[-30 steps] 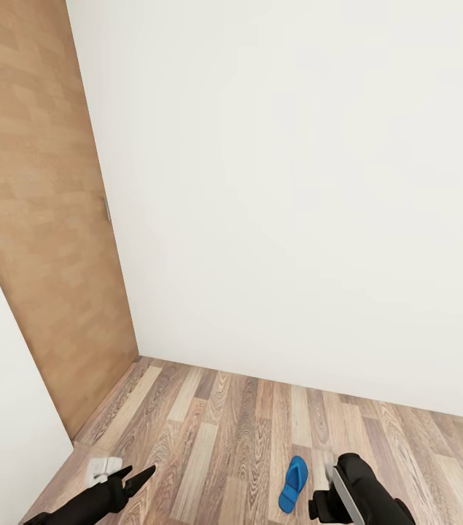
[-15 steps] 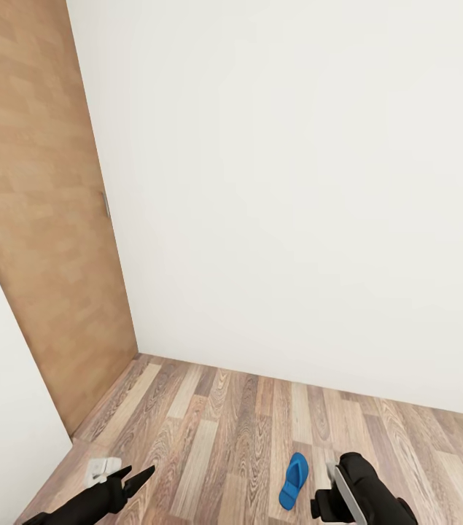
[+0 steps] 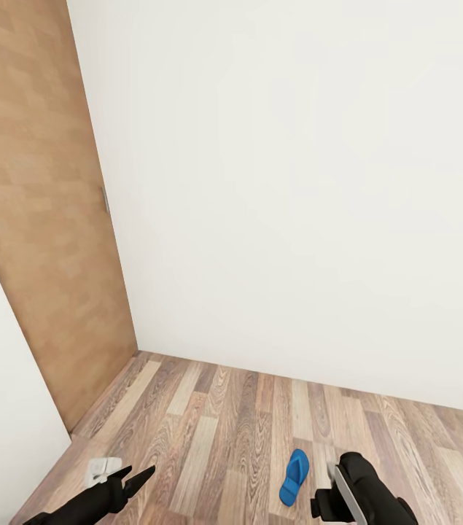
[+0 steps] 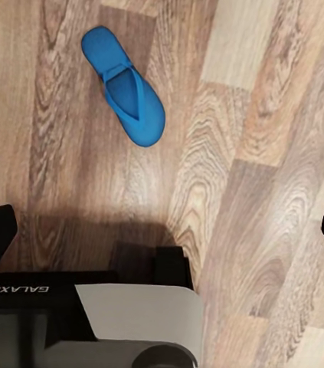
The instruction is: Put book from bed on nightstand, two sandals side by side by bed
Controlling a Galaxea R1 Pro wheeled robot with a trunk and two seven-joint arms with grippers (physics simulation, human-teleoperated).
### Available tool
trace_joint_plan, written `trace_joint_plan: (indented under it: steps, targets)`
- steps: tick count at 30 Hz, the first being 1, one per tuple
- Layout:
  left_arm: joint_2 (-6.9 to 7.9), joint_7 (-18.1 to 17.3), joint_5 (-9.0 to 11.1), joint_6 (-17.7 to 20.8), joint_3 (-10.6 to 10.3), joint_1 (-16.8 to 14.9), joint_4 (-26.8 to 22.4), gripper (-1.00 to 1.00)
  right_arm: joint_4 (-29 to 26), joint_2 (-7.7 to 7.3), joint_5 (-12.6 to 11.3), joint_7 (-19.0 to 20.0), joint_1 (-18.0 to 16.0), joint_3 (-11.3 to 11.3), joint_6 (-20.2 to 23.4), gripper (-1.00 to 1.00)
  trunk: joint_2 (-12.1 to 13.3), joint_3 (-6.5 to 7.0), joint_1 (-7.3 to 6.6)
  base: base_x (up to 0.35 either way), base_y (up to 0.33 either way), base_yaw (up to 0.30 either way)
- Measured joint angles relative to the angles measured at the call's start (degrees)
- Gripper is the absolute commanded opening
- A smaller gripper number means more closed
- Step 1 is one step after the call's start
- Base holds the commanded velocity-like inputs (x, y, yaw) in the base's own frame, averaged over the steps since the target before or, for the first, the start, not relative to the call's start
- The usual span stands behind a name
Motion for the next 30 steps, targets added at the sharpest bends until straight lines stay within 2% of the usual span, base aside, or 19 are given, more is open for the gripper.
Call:
trace_joint_plan:
  steps: [30]
  targets:
    - [-0.15,0.33,-0.09,-0.08,-0.26,-0.02,0.01,1.0,0.09,0.39,0.49,0.0,0.0,0.04,-0.17,1.0,-12.04,-5.39,6.59,0.0,0.0,0.0]
